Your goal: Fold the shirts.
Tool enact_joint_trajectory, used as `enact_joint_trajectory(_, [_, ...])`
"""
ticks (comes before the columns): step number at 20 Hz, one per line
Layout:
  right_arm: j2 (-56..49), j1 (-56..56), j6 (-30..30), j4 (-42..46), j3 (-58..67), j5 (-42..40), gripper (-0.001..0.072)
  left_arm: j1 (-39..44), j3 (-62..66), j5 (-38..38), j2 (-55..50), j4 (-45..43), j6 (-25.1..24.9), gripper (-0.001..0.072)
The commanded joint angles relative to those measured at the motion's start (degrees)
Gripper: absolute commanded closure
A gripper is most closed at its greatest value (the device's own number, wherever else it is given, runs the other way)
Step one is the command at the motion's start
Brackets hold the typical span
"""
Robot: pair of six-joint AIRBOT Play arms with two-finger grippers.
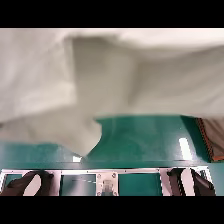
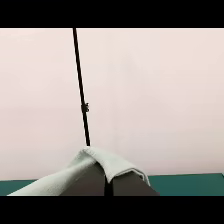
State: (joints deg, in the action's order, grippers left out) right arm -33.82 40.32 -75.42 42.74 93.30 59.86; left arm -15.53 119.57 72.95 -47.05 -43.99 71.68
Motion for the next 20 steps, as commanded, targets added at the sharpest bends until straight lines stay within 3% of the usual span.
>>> enact_joint_trajectory(1, [-1.25,0.0,0.68,-3.69,-7.63,1.07,0.0693,0.02,-11.58,1.77,-0.02,-1.64,3.04,0.0682])
enact_joint_trajectory(4, [-5.66,-4.85,5.7,-7.17,-21.77,0.55,0.0694,0.02,-29.07,-0.24,-2.34,0.31,2.03,0.0682])
enact_joint_trajectory(5, [-7.67,-7.52,7.3,-7.15,-26.29,-0.74,0.0693,0.07,-35.85,-2.29,-3.82,2.86,-0.57,0.0682])
enact_joint_trajectory(10, [-27.76,-20.22,13.25,-7.19,-40.81,-18.62,0.0693,5.92,-58.14,-21.88,-18.71,6.8,-9.16,0.0683])
enact_joint_trajectory(13, [-46.03,-22.32,13.55,-8.04,-34.05,-23.26,0.0694,7.98,-55.21,-30.56,-32.46,11.63,-12.02,0.0683])
enact_joint_trajectory(15, [-57.05,-22.56,13.55,-9.77,-24.55,-21.73,0.0694,7.98,-48.83,-32.04,-39.69,17.57,-14.34,0.0683])
enact_joint_trajectory(20, [-71.97,-22.56,10.88,-10.8,-3.21,-16.57,0.0694,7.98,-34.34,-32.39,-49.24,17.49,-13.22,0.0683])
